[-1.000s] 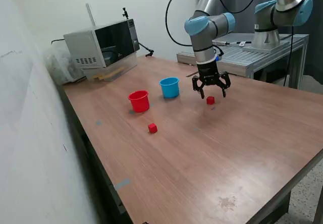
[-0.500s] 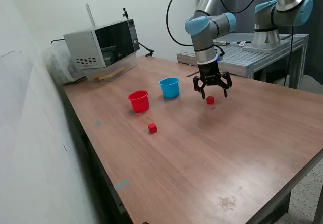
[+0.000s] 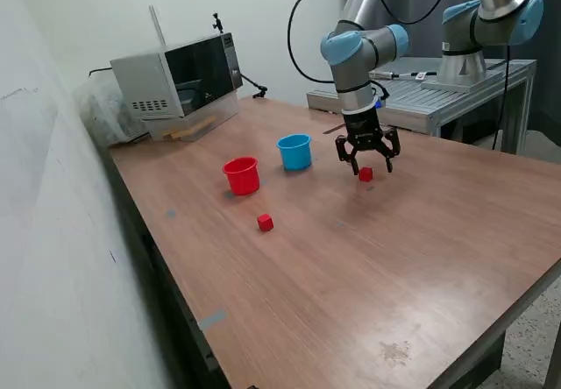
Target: Place red objects in the red bin, and blue objects in the blue bin.
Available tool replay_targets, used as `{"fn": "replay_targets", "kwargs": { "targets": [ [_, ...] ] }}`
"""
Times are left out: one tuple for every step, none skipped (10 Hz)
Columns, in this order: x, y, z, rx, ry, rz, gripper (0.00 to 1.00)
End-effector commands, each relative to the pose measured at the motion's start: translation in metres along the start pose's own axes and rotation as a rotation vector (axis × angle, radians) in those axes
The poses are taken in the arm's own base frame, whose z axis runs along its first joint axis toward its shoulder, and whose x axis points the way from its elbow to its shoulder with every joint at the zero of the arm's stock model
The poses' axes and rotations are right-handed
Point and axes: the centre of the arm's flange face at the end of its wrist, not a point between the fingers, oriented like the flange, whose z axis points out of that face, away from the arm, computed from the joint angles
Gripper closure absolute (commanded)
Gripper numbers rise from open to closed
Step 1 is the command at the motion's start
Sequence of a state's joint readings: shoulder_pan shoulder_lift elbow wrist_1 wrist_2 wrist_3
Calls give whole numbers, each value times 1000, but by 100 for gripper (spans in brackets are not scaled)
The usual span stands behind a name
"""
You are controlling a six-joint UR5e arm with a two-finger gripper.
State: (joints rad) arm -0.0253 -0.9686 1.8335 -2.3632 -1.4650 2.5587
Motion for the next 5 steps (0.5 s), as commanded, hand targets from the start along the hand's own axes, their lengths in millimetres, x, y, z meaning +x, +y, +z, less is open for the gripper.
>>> {"fn": "replay_targets", "kwargs": {
  "targets": [
    [-1, 0, 0, -1, 0, 2, 100],
    [-1, 0, 0, -1, 1, 2, 100],
    [-2, 0, 0, -3, 2, 4, 100],
    [-1, 0, 0, -2, 1, 2, 100],
    [-1, 0, -4, -4, -6, 0, 100]
  ]
}}
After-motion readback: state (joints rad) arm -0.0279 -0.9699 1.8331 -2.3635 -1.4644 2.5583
